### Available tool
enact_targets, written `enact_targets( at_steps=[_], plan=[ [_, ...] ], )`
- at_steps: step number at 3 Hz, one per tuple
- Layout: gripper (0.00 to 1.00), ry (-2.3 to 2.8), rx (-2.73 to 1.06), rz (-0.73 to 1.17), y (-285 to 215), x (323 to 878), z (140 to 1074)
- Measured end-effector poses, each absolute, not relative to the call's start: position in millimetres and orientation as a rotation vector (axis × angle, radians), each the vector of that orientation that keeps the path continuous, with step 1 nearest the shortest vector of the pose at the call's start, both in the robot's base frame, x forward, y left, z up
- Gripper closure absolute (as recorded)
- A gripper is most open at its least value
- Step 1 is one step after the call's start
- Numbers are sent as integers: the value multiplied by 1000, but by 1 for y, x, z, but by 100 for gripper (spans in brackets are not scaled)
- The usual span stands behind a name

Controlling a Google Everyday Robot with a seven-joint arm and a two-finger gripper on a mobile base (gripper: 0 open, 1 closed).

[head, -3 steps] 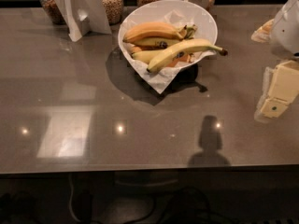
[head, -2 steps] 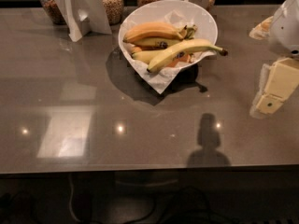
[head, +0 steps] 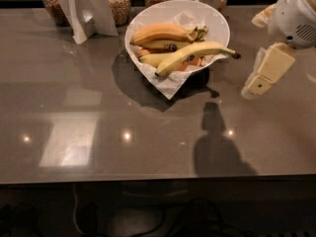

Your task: Pick banana from white bowl

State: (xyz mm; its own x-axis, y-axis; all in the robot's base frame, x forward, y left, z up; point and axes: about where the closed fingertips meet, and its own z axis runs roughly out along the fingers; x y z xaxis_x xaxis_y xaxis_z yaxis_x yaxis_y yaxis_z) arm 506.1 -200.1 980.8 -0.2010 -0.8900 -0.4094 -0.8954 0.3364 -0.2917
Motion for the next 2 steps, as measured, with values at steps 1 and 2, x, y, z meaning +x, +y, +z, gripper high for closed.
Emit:
enact_targets(
  at_steps=[1,2],
  plan=[
    [0,2042,-1520,59,-192,543,986],
    [17,1998,-1496,94,-184,573,990]
  ],
)
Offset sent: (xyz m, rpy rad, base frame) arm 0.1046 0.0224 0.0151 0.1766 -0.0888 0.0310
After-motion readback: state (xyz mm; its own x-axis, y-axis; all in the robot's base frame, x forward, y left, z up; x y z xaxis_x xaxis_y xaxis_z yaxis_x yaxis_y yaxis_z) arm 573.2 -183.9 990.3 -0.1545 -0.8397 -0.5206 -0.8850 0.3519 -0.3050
